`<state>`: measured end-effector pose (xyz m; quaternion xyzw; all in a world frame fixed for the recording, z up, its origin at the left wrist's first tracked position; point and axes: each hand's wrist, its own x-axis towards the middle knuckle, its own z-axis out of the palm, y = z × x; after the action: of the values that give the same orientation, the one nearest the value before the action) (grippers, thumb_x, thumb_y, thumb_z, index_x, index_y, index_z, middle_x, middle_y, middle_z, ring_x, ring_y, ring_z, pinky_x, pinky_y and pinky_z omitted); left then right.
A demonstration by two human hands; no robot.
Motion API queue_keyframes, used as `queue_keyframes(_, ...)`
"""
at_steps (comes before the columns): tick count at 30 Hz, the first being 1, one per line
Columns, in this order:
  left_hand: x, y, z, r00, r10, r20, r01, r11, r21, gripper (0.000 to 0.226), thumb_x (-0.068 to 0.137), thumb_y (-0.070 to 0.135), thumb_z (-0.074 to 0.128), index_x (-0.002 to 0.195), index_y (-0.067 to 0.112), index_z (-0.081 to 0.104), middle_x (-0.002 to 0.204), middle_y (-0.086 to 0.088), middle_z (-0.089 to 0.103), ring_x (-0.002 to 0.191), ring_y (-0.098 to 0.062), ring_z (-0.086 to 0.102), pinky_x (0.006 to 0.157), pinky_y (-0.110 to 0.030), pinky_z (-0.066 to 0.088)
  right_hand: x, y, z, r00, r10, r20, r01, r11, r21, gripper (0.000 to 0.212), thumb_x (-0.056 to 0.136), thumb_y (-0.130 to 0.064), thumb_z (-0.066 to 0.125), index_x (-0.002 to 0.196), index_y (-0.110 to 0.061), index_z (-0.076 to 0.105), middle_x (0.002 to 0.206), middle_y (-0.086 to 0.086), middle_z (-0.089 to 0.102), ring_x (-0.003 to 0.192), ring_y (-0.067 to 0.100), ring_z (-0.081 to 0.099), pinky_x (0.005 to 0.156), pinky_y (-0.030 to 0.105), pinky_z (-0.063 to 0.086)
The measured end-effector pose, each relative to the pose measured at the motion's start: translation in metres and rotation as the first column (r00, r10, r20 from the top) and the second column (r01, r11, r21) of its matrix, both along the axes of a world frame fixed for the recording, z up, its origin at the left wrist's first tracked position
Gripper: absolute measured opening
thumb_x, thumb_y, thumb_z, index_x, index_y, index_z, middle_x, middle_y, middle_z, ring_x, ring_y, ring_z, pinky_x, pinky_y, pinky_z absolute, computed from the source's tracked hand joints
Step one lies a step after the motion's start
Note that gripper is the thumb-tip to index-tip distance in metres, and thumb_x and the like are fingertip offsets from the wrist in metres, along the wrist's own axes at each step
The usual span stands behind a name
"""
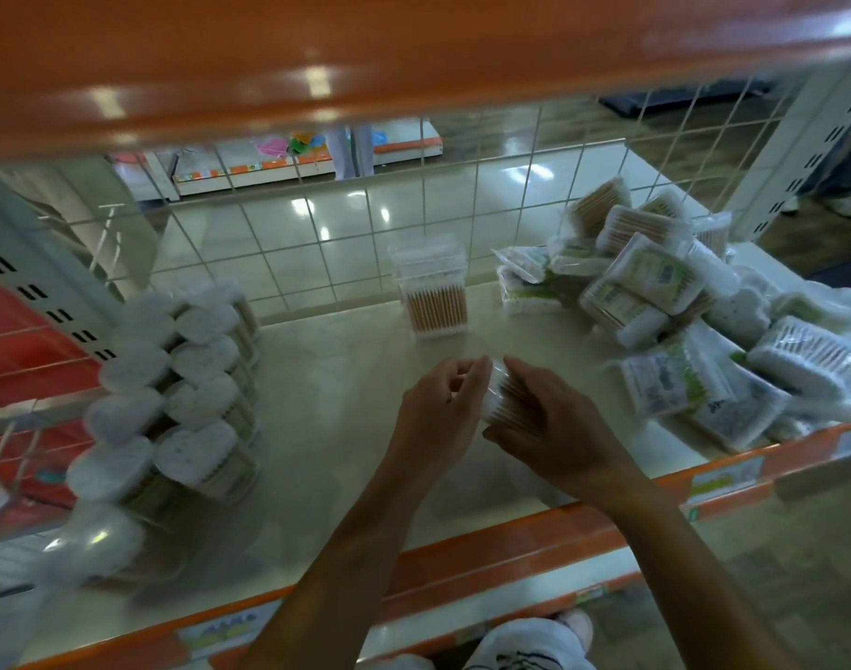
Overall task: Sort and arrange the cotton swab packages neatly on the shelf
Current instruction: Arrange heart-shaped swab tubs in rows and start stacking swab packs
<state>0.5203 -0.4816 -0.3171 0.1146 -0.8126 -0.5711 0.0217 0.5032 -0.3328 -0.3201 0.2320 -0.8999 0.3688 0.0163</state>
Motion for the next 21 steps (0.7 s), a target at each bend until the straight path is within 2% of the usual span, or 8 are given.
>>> queue_keyframes(3,0.009,-0.008,0.0,0.999,0.033,-0.008,-0.033,0.999,-0.002,0.037,0.091,0.052,0.047,0.102,0.023,0.067,0.085,0.005,0.069,0.08,-0.013,0.066,0.078,-0.038,0.055,0.001,-0.007,-0.004,0.999,0.04,-0.025,-0.04,0.999,-0.002,0.078,0.074,-0.03,0.078,0.139,-0.007,0.041,0.124,0.009,0.053,0.1,0.008,0.048,0.078,0.0,0.029)
queue_keyframes(5,0.017,-0.014,0.0,0.996,0.084,-0.022,-0.083,0.996,0.014,0.034,0.09,0.052,0.048,0.096,0.025,0.068,0.078,0.005,0.068,0.073,-0.012,0.066,0.073,-0.035,0.055,0.002,-0.012,-0.005,0.997,0.061,-0.038,-0.061,0.998,-0.01,0.072,0.078,-0.043,0.069,0.137,-0.01,0.044,0.121,0.009,0.051,0.098,0.007,0.047,0.076,-0.001,0.03)
queue_keyframes(7,0.024,-0.019,0.0,0.99,0.136,-0.034,-0.135,0.99,0.028,0.027,0.087,0.052,0.046,0.088,0.032,0.065,0.075,0.005,0.068,0.071,-0.012,0.066,0.073,-0.038,0.056,0.003,-0.017,-0.005,0.995,0.097,-0.034,-0.098,0.994,-0.046,0.067,0.081,-0.055,0.05,0.135,-0.016,0.048,0.116,0.007,0.052,0.096,0.01,0.052,0.08,0.006,0.038)
queue_keyframes(10,0.033,-0.03,0.001,0.982,0.185,-0.045,-0.185,0.983,0.011,0.022,0.09,0.047,0.046,0.083,0.033,0.061,0.076,0.005,0.067,0.073,-0.012,0.066,0.074,-0.042,0.056,0.005,-0.026,-0.005,0.986,0.161,0.033,-0.154,0.974,-0.165,0.052,0.085,-0.052,0.043,0.127,-0.023,0.052,0.111,0.0,0.057,0.097,0.011,0.059,0.085,0.027,0.052)
queue_keyframes(14,0.046,-0.047,0.003,0.966,0.252,-0.054,-0.252,0.968,0.003,0.014,0.093,0.035,0.052,0.088,0.027,0.062,0.078,0.006,0.068,0.074,-0.008,0.065,0.074,-0.041,0.056,0.01,-0.043,-0.003,0.949,0.259,0.177,-0.191,0.925,-0.328,0.042,0.09,-0.042,0.047,0.126,-0.019,0.051,0.112,-0.008,0.064,0.1,0.0,0.061,0.08,0.015,0.049)
queue_keyframes(17,0.059,-0.057,0.008,0.963,0.261,-0.071,-0.264,0.963,-0.048,0.01,0.09,0.039,0.055,0.089,0.03,0.058,0.079,0.009,0.067,0.073,-0.004,0.064,0.071,-0.029,0.054,0.015,-0.056,-0.006,0.918,0.319,0.235,-0.206,0.892,-0.402,0.038,0.093,-0.027,0.045,0.129,-0.017,0.048,0.118,-0.01,0.061,0.107,0.003,0.059,0.087,0.017,0.048)
queue_keyframes(20,0.071,-0.065,0.013,0.956,0.277,-0.092,-0.285,0.955,-0.083,0.023,0.088,0.044,0.056,0.099,0.025,0.059,0.088,0.009,0.065,0.075,0.0,0.061,0.061,-0.009,0.045,0.021,-0.068,-0.006,0.881,0.384,0.276,-0.228,0.856,-0.463,0.038,0.093,-0.027,0.044,0.13,-0.017,0.047,0.118,-0.008,0.061,0.11,0.011,0.059,0.09,0.028,0.051)
queue_keyframes(21,0.075,-0.066,0.014,0.953,0.287,-0.095,-0.296,0.951,-0.087,0.029,0.086,0.048,0.057,0.102,0.024,0.059,0.091,0.01,0.064,0.076,0.0,0.06,0.061,-0.007,0.043,0.023,-0.073,-0.005,0.872,0.403,0.276,-0.235,0.842,-0.486,0.039,0.093,-0.03,0.047,0.129,-0.015,0.047,0.117,-0.006,0.061,0.109,0.013,0.06,0.088,0.03,0.052)
